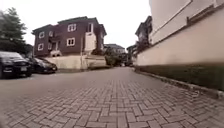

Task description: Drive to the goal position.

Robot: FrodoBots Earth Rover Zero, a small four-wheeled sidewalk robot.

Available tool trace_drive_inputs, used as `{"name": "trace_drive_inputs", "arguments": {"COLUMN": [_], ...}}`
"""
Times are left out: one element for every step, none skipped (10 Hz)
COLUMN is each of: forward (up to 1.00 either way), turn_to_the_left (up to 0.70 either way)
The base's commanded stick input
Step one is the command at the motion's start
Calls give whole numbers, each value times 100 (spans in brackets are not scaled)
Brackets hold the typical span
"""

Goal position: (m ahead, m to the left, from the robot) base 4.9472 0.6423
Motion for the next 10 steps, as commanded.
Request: {"name": "trace_drive_inputs", "arguments": {"forward": [70, 70, 70, 70, 70, 70, 70, 70, 70, 70], "turn_to_the_left": [0, 0, 0, 0, 0, 0, 0, 0, 0, 0]}}
